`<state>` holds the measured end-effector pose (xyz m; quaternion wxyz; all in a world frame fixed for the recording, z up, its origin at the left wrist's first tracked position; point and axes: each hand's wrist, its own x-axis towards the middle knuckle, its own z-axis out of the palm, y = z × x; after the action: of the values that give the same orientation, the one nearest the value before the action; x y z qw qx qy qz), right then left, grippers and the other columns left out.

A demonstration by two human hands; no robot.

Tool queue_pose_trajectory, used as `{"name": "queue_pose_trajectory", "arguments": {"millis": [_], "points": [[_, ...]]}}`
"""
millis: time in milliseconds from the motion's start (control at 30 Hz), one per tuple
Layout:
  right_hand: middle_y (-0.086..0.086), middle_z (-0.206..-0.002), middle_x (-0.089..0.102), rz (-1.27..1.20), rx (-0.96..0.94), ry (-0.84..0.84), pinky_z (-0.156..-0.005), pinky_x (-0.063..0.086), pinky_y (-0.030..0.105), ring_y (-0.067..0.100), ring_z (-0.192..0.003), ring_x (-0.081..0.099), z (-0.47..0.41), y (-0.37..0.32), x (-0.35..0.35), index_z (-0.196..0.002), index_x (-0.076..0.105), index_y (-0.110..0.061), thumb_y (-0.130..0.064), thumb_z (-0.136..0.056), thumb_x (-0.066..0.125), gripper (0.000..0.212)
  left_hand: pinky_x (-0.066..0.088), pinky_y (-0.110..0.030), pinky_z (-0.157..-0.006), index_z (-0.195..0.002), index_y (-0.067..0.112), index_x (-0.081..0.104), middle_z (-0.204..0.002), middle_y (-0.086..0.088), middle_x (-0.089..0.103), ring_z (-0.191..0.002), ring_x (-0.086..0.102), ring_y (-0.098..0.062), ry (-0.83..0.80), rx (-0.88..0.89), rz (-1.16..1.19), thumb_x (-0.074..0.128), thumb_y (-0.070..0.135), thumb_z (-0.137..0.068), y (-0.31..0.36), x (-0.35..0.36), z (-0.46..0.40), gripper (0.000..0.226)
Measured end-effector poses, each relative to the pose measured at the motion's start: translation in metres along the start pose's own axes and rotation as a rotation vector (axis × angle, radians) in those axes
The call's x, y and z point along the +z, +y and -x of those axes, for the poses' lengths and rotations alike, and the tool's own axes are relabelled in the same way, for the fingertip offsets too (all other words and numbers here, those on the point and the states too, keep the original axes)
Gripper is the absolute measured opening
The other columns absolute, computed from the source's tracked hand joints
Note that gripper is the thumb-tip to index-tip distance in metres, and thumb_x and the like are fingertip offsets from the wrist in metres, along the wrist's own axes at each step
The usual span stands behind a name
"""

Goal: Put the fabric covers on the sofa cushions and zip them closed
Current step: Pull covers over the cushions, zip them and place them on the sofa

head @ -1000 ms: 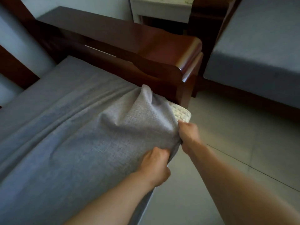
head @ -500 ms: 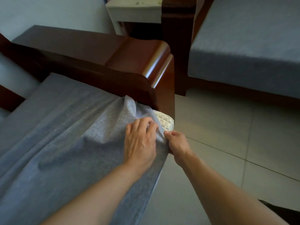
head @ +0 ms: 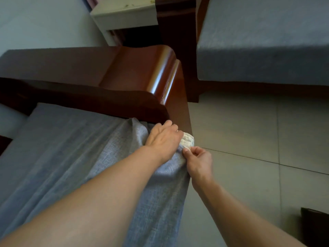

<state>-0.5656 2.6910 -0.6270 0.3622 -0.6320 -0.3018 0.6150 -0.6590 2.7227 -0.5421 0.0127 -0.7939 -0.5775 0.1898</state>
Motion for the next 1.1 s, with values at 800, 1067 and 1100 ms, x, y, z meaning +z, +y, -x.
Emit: {"name": "queue_pose_trajectory", "arguments": {"millis": [800,1067,1100], "points": [[0.015,-0.098,0.067,-0.451,0.443,-0.265,-0.083,0.047,0.035,0.026,-0.091,0.062,-0.035,-0.006,-0.025,-0.101,0.067,0.002,-0.012,-0.094,0.048,0.025,0.031,-0.032,-0.062,-0.113,0.013,0.048,-0.11,-0.005,0.055,-0.093,0.061,-0.028,-0.006,0.277,-0.202,0.044,0.004,-0.09,0.028,-0.008,-0.049,0.025],[0.02,-0.093,0.063,-0.505,0.442,-0.149,-0.073,0.048,0.036,0.027,-0.081,0.058,-0.043,0.002,-0.017,-0.091,0.065,0.001,-0.002,-0.09,0.046,0.019,0.032,-0.033,-0.075,-0.109,0.019,0.047,-0.103,-0.004,0.061,-0.093,0.061,-0.027,-0.032,0.1,-0.067,0.043,0.022,-0.095,0.019,0.014,-0.052,0.014],[0.021,-0.093,0.063,-0.505,0.446,-0.127,-0.074,0.048,0.037,0.028,-0.082,0.058,-0.044,0.004,-0.015,-0.092,0.065,0.002,0.0,-0.089,0.046,0.02,0.031,-0.033,-0.072,-0.109,0.019,0.046,-0.101,-0.005,0.061,-0.092,0.061,-0.029,-0.038,0.11,-0.068,0.042,0.02,-0.096,0.019,0.017,-0.052,0.013]]}}
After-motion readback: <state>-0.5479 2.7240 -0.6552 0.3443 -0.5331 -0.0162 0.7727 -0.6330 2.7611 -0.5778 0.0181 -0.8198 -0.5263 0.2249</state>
